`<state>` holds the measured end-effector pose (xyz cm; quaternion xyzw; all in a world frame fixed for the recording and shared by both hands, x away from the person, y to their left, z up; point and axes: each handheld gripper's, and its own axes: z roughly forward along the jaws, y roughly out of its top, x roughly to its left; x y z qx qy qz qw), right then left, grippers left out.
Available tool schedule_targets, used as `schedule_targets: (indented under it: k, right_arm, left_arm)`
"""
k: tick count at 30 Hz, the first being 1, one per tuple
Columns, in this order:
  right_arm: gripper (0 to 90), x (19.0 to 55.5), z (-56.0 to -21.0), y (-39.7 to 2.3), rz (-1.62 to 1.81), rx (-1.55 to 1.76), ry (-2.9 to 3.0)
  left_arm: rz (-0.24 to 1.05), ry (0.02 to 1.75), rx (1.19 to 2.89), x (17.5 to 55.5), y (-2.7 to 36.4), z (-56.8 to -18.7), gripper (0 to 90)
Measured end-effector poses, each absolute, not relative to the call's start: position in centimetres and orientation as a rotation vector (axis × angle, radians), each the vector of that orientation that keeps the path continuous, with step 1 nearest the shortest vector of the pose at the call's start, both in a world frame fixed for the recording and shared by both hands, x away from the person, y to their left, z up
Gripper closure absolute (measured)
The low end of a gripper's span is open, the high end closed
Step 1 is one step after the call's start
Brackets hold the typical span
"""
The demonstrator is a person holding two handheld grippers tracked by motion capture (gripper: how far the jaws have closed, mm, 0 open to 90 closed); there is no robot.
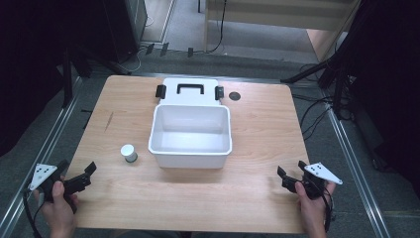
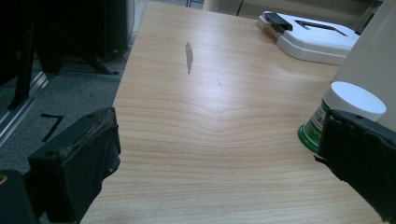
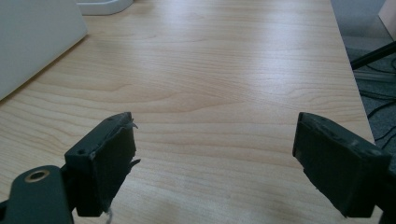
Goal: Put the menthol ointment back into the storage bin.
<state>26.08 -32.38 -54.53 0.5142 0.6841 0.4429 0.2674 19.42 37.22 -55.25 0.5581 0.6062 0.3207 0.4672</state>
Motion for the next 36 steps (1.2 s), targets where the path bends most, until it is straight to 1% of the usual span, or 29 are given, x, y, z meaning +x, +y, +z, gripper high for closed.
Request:
schedule_targets:
  k: [6,10,11,12,18,21,23,24,27,28,29,32,33,34,35,36]
  right_arm:
    - [13.5,26.1,-54.5,-32.4,1.203,1.389,1.843]
    - [13.5,26.2,-54.6,-32.5,1.201,1.392,1.848]
    - [13.5,26.2,-54.6,-32.5,1.2,1.392,1.851]
    - [13.5,26.2,-54.6,-32.5,1.198,1.392,1.852]
    - [13.4,26.2,-54.5,-32.4,1.186,1.403,1.854]
    - [13.0,26.2,-54.6,-32.1,1.153,1.392,1.86]
    - [10.2,26.1,-54.6,-31.7,1.117,1.366,1.861]
    - [10.2,26.1,-54.6,-31.7,1.117,1.366,1.861]
    - [7.8,25.9,-54.6,-31.7,1.125,1.351,1.856]
    - [6.9,25.9,-54.6,-31.8,1.125,1.359,1.854]
    - [6.5,26.0,-54.6,-31.8,1.129,1.359,1.854]
    - [6.4,25.9,-54.5,-31.8,1.131,1.357,1.853]
    - [6.4,25.9,-54.6,-31.7,1.13,1.347,1.855]
    - [6.4,25.9,-54.6,-31.7,1.13,1.347,1.855]
    - [6.6,25.9,-54.6,-31.6,1.116,1.345,1.857]
    - [6.6,25.9,-54.6,-31.6,1.116,1.345,1.857]
  left_arm:
    - [0.805,1.475,1.384,19.6,37.0,-55.2,0.0]
    - [0.785,1.465,1.401,19.9,37.1,-55.2,0.0]
    - [0.745,1.453,1.407,19.9,37.2,-55.0,0.4]
    - [0.734,1.445,1.407,19.8,37.3,-54.8,0.4]
    - [0.705,1.424,1.422,19.7,37.5,-53.7,0.4]
    - [0.622,1.418,1.4,19.8,37.6,-52.9,0.4]
    - [0.591,1.405,1.436,20.0,37.3,-52.1,0.4]
    - [0.591,1.405,1.436,20.0,37.3,-52.1,0.4]
    - [0.57,1.393,1.532,20.4,36.9,-51.1,0.4]
    - [0.57,1.393,1.532,20.4,36.9,-51.1,0.2]
    - [0.57,1.393,1.582,20.6,36.8,-50.4,0.0]
    - [0.559,1.38,1.628,20.9,36.7,-49.7,0.0]
    - [0.547,1.378,1.692,21.3,36.5,-48.9,0.0]
    - [0.547,1.378,1.692,21.3,36.5,-48.9,0.0]
    - [0.527,1.381,1.77,21.9,35.9,-48.1,0.0]
    - [0.527,1.381,1.77,21.9,35.9,-48.1,0.0]
